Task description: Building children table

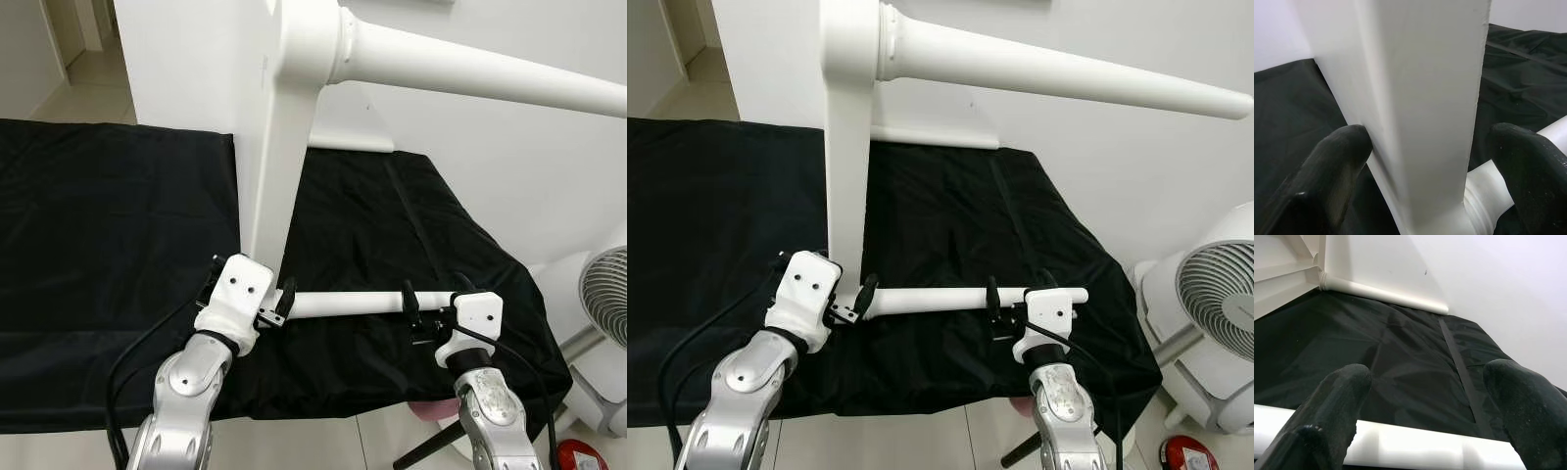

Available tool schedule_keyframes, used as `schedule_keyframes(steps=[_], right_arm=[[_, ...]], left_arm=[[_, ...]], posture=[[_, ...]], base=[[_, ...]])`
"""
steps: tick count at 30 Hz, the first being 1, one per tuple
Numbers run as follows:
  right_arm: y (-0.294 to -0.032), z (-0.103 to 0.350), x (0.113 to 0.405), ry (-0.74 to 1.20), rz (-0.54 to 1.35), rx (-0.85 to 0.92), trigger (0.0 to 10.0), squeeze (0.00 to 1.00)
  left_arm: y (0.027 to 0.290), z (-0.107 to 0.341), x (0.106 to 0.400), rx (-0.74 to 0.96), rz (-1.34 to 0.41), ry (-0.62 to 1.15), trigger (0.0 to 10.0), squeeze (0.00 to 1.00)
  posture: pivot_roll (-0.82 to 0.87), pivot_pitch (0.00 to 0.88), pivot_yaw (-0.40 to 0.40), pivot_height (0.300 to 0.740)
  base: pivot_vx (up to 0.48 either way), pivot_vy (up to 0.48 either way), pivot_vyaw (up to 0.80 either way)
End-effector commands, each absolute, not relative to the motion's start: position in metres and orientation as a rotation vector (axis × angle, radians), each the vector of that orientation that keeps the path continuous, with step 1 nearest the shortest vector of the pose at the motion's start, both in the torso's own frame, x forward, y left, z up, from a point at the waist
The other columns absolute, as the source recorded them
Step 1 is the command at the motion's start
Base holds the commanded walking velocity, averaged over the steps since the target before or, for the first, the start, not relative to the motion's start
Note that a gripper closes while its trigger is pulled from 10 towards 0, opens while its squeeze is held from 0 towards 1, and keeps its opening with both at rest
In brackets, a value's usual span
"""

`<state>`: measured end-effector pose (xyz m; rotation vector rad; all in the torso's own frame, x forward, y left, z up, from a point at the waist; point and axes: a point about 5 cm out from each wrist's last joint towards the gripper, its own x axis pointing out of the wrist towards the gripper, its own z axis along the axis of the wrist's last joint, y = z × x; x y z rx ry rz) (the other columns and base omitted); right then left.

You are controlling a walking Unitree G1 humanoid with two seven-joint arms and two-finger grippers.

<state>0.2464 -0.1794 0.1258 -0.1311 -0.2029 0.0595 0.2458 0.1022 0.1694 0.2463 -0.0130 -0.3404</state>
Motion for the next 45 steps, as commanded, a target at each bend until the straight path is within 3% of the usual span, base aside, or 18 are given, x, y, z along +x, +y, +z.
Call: schedule_keyframes(steps=[1, 11, 21, 32, 36, 45], right_arm=[[-0.181, 0.122, 0.247, -0.177, 0.051, -0.138, 10.0, 0.00], [-0.174, 0.133, 0.258, -0.202, 0.072, -0.142, 10.0, 0.00], [-0.167, 0.141, 0.271, -0.225, 0.126, -0.150, 10.0, 0.00], [-0.162, 0.146, 0.282, -0.246, 0.144, -0.148, 10.0, 0.00], [-0.158, 0.143, 0.280, -0.240, 0.161, -0.141, 10.0, 0.00], [-0.157, 0.139, 0.279, -0.233, 0.165, -0.135, 10.0, 0.00]], left_arm=[[0.103, 0.168, 0.249, 0.241, -0.265, 0.006, 10.0, 0.00], [0.097, 0.200, 0.264, 0.197, -0.148, -0.008, 10.0, 0.00], [0.080, 0.210, 0.258, 0.189, -0.169, -0.070, 10.0, 0.00], [0.106, 0.209, 0.253, 0.376, -0.004, -0.094, 10.0, 0.00], [0.129, 0.211, 0.248, 0.467, 0.089, -0.093, 10.0, 0.00], [0.134, 0.216, 0.242, 0.551, 0.123, -0.129, 10.0, 0.00]], posture=[[0.04, 0.000, -0.135, 0.740], [0.02, 0.000, -0.192, 0.740], [0.03, 0.000, -0.224, 0.740], [0.04, 0.000, -0.221, 0.740], [0.05, 0.000, -0.214, 0.740], [0.05, 0.000, -0.207, 0.740]], base=[[0.000, 0.000, 0.00], [0.000, 0.000, 0.00], [0.000, 0.000, 0.00], [0.000, 0.000, 0.00], [0.000, 0.000, 0.00], [0.000, 0.000, 0.00]])
